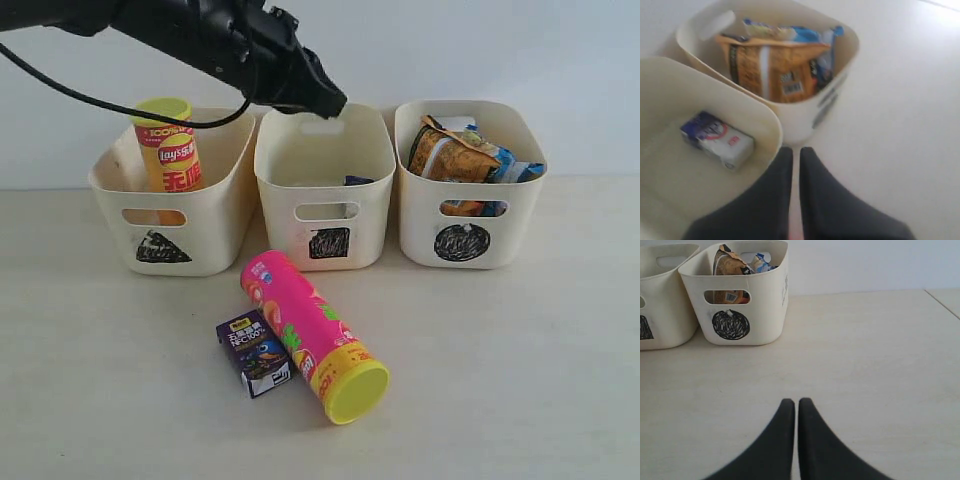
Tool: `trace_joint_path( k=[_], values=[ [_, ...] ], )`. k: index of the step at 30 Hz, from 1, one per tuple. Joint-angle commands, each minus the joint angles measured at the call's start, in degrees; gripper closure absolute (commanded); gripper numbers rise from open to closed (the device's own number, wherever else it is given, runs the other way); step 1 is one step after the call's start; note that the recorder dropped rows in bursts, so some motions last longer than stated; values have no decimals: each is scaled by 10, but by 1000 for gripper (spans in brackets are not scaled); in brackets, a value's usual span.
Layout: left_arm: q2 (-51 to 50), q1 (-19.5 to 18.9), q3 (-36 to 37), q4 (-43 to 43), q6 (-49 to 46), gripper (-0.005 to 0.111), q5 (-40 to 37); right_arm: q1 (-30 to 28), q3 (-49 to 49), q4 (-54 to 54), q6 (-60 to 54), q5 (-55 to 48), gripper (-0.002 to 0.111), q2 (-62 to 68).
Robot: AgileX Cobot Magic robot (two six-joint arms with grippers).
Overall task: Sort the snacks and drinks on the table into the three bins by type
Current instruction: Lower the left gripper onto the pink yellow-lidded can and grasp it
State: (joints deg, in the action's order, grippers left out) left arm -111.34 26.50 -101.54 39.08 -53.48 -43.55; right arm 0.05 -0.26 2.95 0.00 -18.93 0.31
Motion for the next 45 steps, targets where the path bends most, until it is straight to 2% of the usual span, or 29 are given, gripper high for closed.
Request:
trace_joint_path(
  k=[1,5,10,14,15,17,21,22,23,25,27,33,45],
  values=[
    [13,-1,-3,-61,-2,103,-153,0,3,0,0,4,108,-3],
    [13,1,1,-87,-16,103,-259,0,3,0,0,4,108,-3],
    [17,15,11,-108,-115,103,-264,0,3,0,0,4,108,-3],
    [17,49,16,-192,-171,103,-264,0,3,0,0,4,108,-3],
    [17,63,20,-217,-210,103,-264,0,3,0,0,4,108,-3],
    [17,82,30,-239,-248,93,-264,0,3,0,0,4,108,-3],
    [15,93,59,-239,-262,47,-217,0,3,0,0,4,108,-3],
    [14,96,73,-239,-263,40,-187,0,3,0,0,4,108,-3],
    [10,96,84,-239,-263,34,-162,0,3,0,0,4,108,-3],
    [3,96,94,-239,-263,31,-153,0,3,0,0,4,108,-3],
    [-7,96,104,-237,-268,30,-146,0,3,0,0,4,108,-3],
    [-57,134,113,-247,-340,30,-117,0,3,0,0,4,108,-3],
    [-114,137,113,-279,-366,30,-111,0,3,0,0,4,108,-3]
  ],
)
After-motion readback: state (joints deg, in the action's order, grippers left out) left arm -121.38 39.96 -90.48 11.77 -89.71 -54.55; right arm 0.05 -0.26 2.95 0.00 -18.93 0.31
